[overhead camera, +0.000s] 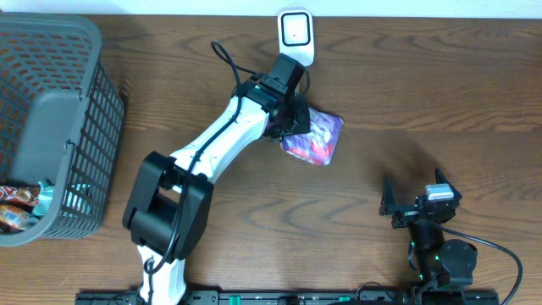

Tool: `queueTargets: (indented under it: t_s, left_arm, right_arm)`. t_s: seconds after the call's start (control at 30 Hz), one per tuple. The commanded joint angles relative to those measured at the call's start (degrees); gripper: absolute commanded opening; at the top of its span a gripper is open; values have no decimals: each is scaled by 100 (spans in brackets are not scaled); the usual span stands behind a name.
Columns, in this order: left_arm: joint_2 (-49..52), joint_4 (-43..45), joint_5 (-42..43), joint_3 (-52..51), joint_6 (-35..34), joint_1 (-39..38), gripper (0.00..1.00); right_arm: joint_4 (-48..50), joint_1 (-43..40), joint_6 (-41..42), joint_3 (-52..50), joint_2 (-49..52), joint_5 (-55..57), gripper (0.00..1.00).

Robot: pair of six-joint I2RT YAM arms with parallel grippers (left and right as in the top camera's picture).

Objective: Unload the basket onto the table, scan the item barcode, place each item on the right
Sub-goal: 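Carry the purple package forward and drop it on the table, then reach the left gripper into the basket and grasp the mint-green pack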

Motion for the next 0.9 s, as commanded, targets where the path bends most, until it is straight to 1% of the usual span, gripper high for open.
queueTargets:
  t_s: [0.0, 0.07, 0.13, 0.2, 0.33, 0.4, 0.5, 0.6, 0.63, 0.7, 0.77, 0.87]
  left_arm:
    - [-190, 22, 326, 140, -42, 173, 77]
    - [-387, 20, 586, 326, 170, 334, 82]
    - [-706, 15, 765, 538, 367, 555, 85]
    - [-1073, -17, 765, 763, 570, 807, 85]
    - [-1965, -17, 741, 1047, 1244, 1484, 85]
    - [-2505, -72, 496, 1062, 1473, 2017, 85]
    - [-3145, -352, -118, 1060, 1587, 3014, 85]
    - [-3530, -782, -763, 1060, 2170, 4192, 85]
    - [-3589, -966, -960, 1060, 2264, 4572, 85]
    - [-3613, -1429, -1272, 1054, 2267, 5425, 86]
    - [-3571, -1711, -1344, 962, 2201, 6078, 85]
    - [-3434, -1781, -1346, 695, 1482, 6874, 86]
  right_arm:
    - [-20, -57, -70, -13, -20, 24, 99]
    - [-20, -57, -70, -13, -20, 24, 99]
    - [-20, -57, -70, -13, -20, 24, 99]
    - [-20, -57, -70, -13, -20, 24, 99]
    - [-20, -57, -70, -13, -20, 24, 99]
    - [-20, -57, -70, -13, -20, 24, 99]
    - [-20, -57, -70, -13, -20, 24, 99]
    - [-20, -57, -70, -13, -20, 24, 99]
    - [-20, -57, -70, -13, -20, 24, 99]
    - [-20, -57, -70, -13, -20, 24, 99]
    - [-20, -57, -70, -13, -20, 24, 99]
    - [-20, -57, -70, -13, -20, 24, 99]
